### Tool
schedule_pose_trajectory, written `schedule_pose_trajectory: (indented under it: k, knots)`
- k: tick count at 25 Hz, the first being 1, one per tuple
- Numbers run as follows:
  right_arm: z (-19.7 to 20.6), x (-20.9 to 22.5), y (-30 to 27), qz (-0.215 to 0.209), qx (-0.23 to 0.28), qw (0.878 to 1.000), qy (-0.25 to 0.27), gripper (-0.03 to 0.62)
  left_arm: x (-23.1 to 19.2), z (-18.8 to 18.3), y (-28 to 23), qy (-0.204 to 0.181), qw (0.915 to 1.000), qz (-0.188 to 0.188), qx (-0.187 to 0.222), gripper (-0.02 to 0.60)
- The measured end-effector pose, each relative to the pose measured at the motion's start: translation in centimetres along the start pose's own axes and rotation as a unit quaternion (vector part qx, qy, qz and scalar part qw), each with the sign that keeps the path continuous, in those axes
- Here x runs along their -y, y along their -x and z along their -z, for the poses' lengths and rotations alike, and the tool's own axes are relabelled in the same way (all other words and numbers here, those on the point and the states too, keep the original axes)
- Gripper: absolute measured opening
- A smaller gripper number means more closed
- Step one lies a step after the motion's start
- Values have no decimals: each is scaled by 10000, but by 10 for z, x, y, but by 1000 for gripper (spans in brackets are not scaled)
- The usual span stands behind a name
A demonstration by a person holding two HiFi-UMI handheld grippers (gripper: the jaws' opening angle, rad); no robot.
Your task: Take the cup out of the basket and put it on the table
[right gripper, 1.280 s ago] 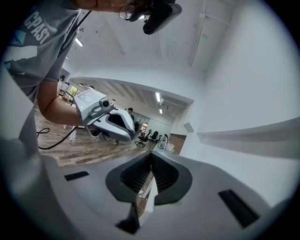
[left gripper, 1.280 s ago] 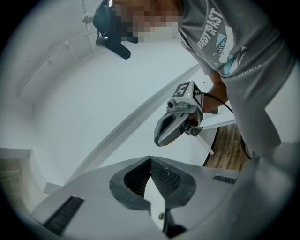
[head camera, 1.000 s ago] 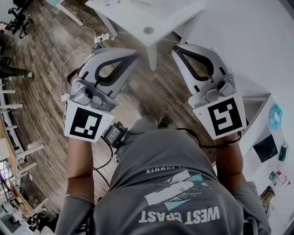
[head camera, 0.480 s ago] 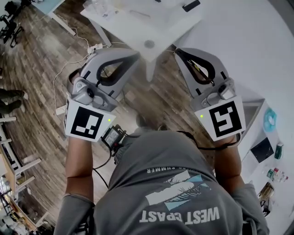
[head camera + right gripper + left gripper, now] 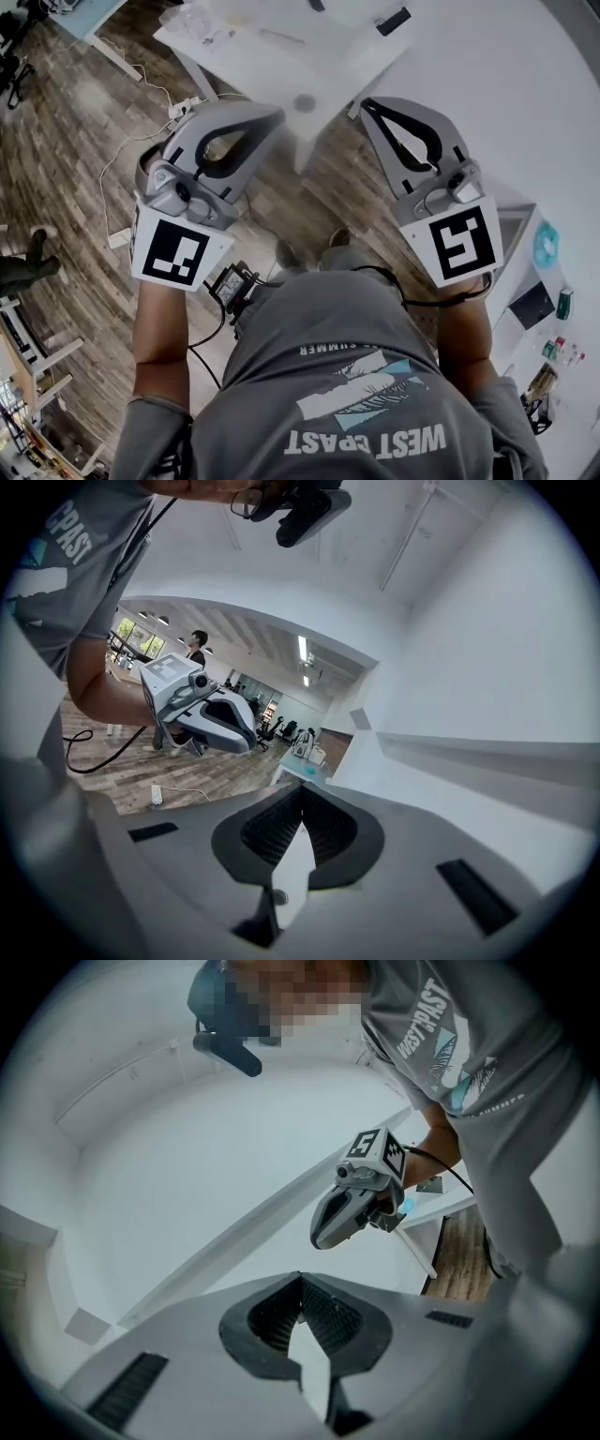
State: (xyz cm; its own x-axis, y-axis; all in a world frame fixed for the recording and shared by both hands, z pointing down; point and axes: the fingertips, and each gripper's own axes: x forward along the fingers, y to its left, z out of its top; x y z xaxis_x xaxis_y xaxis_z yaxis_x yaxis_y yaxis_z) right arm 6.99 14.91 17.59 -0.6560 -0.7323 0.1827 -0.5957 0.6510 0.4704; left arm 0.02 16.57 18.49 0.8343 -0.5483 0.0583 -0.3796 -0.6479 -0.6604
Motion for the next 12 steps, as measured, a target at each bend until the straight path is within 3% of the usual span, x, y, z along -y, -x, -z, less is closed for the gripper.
schedule_pose_trajectory:
  k: [12]
  knots:
    - [37, 70, -29, -441, 353, 9982, -183, 12, -25, 19, -77, 22, 9986, -135, -503, 9]
